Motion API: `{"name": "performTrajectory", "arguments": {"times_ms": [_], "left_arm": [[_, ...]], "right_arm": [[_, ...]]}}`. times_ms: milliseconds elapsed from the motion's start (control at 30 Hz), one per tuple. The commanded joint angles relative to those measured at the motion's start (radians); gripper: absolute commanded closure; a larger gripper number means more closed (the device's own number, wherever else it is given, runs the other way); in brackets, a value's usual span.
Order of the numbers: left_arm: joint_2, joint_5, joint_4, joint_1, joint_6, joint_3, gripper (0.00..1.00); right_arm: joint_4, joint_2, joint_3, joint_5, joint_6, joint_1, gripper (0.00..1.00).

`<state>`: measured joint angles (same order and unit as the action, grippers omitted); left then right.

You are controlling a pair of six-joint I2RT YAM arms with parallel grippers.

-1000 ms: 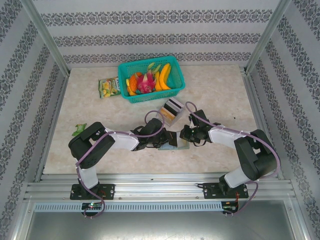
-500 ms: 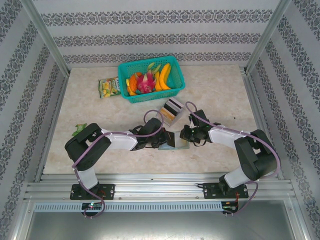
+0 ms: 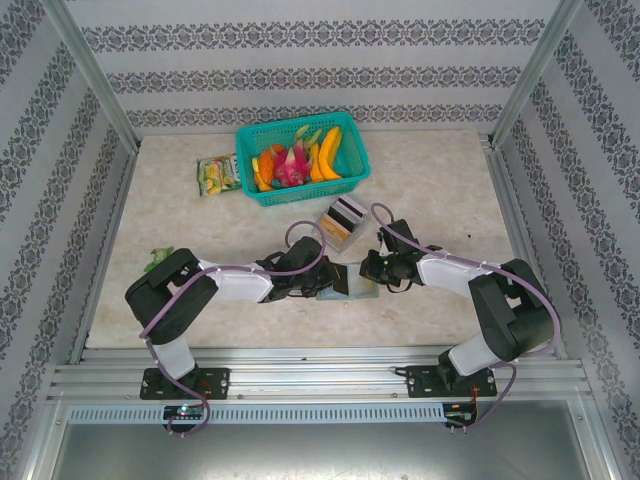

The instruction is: Put the credit cards into the card holder

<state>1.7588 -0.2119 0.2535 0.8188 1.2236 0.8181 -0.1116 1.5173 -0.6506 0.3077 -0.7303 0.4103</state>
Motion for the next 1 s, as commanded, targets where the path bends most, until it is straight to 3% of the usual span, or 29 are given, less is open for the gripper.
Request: {"name": "performTrajectory", "arguments": {"times_ms": [0,367,667,967], "left_arm": [[0.041,0.016,-0.081,0.005,0.016,-0.009,1.00],[0.123,-0.048,-0.047,0.006,0.021,0.037,1.00],[-0.002,0.073,-0.198,0.006,-0.002,-0.003,1.00],[0.053,0.045,-0.180,0.011,0.009,0.020,1.00]], "right_arm": [[-0.055,0.013,0.022,-0.026,0.000,0.004,0.90],[-0.047,0.024,0.022,-0.022,-0.004,0.006,0.90],[-0.051,0.029,0.015,-0.025,-0.001,0.008,0.90],[-0.050,0.017,0.019,-0.028,-0.005,0.009,0.90]]}}
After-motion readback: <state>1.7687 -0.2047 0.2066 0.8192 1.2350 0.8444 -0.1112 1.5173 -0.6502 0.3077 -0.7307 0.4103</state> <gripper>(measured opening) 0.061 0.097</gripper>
